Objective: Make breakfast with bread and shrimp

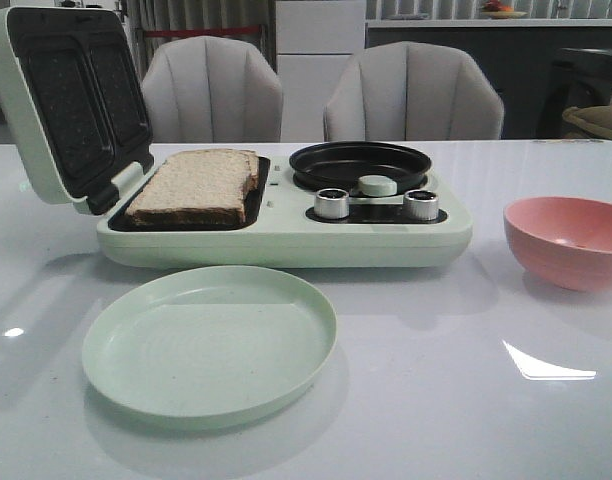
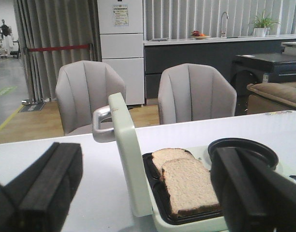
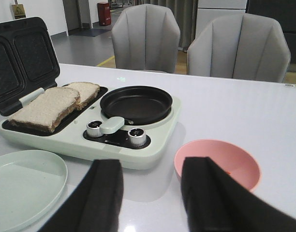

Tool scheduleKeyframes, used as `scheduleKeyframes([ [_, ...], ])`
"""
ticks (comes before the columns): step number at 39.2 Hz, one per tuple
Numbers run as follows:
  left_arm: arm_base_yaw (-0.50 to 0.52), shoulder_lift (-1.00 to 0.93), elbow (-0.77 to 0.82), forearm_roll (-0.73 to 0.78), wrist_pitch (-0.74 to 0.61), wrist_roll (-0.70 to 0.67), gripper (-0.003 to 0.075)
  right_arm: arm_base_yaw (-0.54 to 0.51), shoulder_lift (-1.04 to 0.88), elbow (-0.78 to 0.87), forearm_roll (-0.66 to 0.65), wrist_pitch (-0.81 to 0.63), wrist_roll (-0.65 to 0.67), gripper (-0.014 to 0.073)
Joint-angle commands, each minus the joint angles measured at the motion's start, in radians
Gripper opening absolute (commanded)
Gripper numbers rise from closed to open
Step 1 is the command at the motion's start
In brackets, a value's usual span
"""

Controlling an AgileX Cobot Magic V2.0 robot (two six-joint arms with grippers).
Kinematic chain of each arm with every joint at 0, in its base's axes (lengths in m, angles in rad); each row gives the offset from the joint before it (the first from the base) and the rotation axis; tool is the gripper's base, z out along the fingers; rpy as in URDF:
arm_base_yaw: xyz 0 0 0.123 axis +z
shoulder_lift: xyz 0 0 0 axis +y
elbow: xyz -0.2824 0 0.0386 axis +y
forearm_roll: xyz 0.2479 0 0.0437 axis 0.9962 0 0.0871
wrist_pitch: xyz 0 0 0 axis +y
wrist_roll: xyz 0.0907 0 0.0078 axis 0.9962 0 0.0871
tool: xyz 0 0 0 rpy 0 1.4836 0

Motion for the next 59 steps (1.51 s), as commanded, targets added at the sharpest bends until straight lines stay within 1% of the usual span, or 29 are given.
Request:
scheduleKeyframes([
  [1,-0.006,0.096,-0.099,-0.057,-0.044,-0.006,0.0583,0.000,0.006,-0.029,-0.013,-0.080,-0.004,0.0403],
  [6,-0.006,0.234,-0.190,-0.057,0.001,-0.006,0.0583,0.000,0.006,-0.029,-0.013,-0.080,-0.004,0.0403],
  [13,0.002,0.397,-0.281,-0.065,-0.008,-0.009,0.0583,0.000,0.006,-0.029,-0.013,-0.080,-0.004,0.0403],
  [21,0.066,0.546,-0.369,-0.159,-0.008,-0.009,0.0583,0.000,0.006,-0.029,-0.013,-0.080,-0.004,0.0403],
  [31,0.157,0.684,-0.496,-0.219,0.013,-0.009,0.0583,0.000,0.006,-0.029,-0.013,-0.080,-0.004,0.0403],
  [38,0.224,0.792,-0.597,-0.267,0.098,-0.009,0.0583,0.000,0.006,-0.029,-0.013,-0.079,-0.004,0.0403],
  [46,0.296,0.918,-0.728,-0.299,0.229,-0.009,0.0581,0.000,0.006,-0.029,-0.013,-0.079,-0.004,0.0403],
  [49,0.317,0.959,-0.770,-0.305,0.273,-0.009,0.0541,0.000,0.006,-0.029,-0.013,-0.079,-0.004,0.0403],
  [50,0.324,0.975,-0.787,-0.308,0.285,-0.009,0.0503,0.000,0.006,-0.029,-0.013,-0.079,-0.004,0.0403],
  [55,0.346,1.023,-0.824,-0.321,0.293,-0.009,0.0395,0.000,0.006,-0.029,-0.013,-0.079,-0.004,0.0403],
  [59,0.365,1.061,-0.843,-0.347,0.307,-0.009,0.0365,0.000,0.006,-0.029,-0.013,-0.079,-0.004,0.0403],
])
